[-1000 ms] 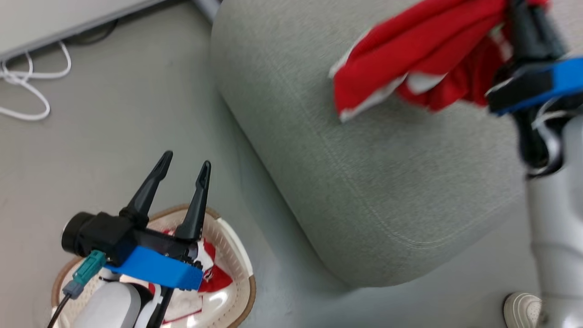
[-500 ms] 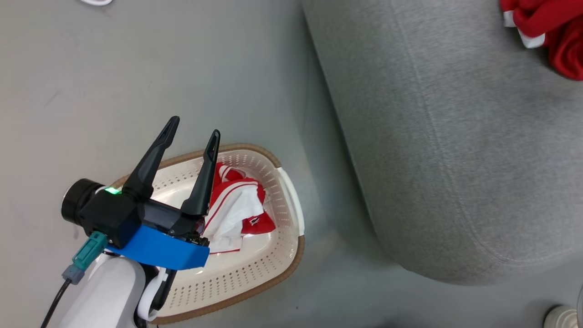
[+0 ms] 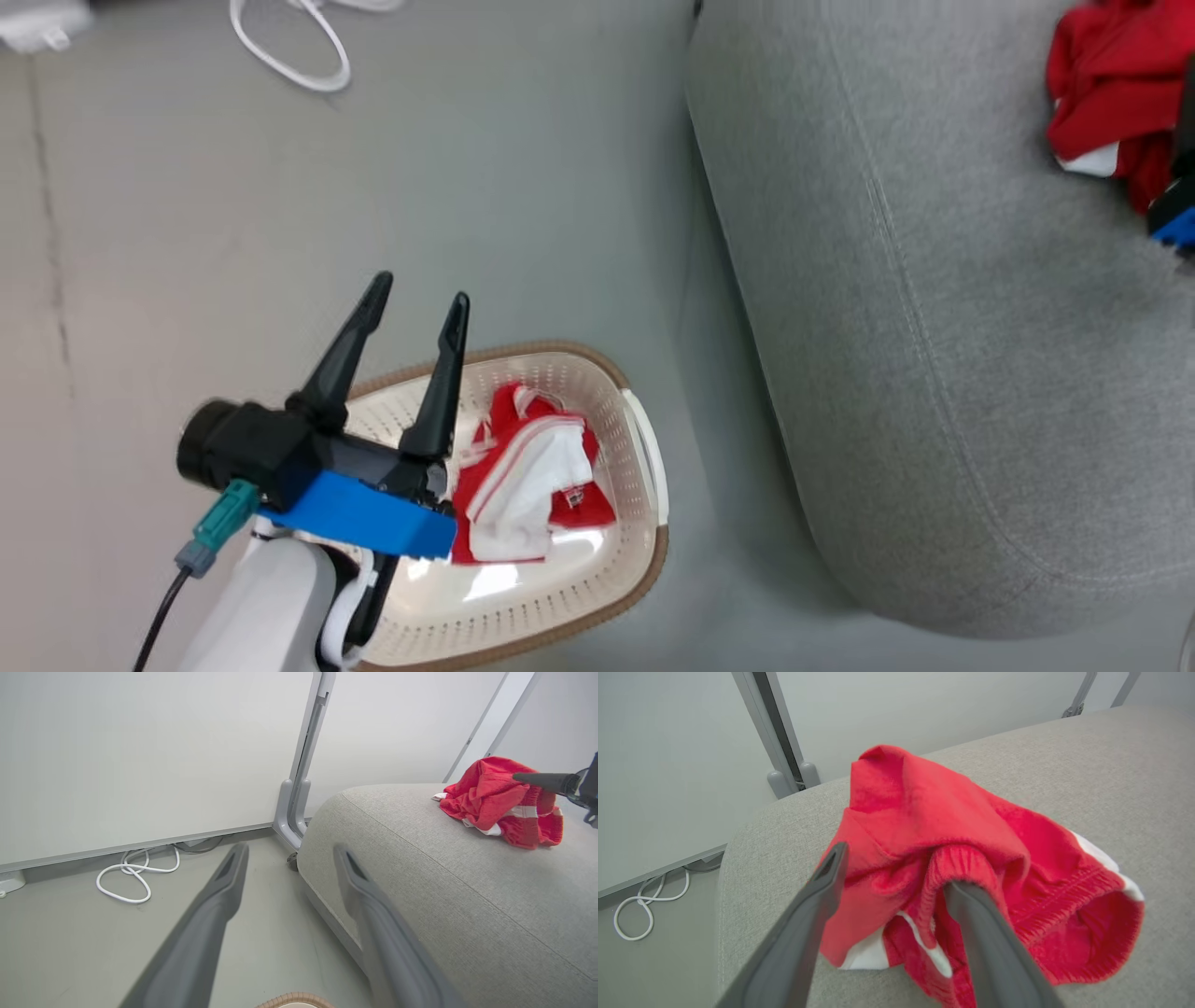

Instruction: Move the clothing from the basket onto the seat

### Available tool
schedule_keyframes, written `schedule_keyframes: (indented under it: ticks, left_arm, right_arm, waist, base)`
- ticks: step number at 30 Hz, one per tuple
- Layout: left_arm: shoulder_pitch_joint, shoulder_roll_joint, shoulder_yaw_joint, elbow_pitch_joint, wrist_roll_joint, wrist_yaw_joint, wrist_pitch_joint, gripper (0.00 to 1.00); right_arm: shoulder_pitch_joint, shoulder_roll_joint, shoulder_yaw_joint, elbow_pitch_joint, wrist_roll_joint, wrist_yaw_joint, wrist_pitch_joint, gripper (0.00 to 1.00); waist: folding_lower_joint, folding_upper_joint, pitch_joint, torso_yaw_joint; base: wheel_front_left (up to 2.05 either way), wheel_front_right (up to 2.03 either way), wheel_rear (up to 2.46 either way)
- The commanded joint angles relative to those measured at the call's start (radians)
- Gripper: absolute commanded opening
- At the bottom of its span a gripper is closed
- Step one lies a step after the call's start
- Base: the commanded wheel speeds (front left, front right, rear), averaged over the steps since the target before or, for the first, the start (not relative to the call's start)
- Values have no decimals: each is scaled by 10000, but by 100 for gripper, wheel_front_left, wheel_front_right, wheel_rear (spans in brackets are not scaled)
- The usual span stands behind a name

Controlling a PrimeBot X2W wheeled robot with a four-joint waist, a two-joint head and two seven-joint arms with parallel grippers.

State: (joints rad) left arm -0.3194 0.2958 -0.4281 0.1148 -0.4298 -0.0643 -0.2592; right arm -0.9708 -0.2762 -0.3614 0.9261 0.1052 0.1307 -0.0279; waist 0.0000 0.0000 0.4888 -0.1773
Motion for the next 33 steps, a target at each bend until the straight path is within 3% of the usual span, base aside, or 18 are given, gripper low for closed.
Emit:
schedule_keyframes:
  ticks: [1,14,29,33]
  left_arm:
    - [173,-70,78,122,-56,-58,-58,100]
    - [1955,-1069,1622,897,50,-389,-70,100]
    - [2884,-1644,2207,896,413,-617,-65,100]
    - [2938,-1687,2377,886,457,-654,-65,100]
  right_arm:
    - [327,57,32,89,-46,1,-125,100]
    - [3777,918,884,-570,-131,1,-723,100]
    - [7362,1932,-142,-3582,-911,1,597,100]
    - [7911,2178,135,-4522,-927,1,651,100]
  waist:
    - [0,0,-432,-157]
    - [0,0,-3292,-28]
    - [0,0,-4082,641]
    - [0,0,-4107,828]
  base:
    - [0,0,0]
    - [0,0,0]
    - [0,0,0]
    - [0,0,0]
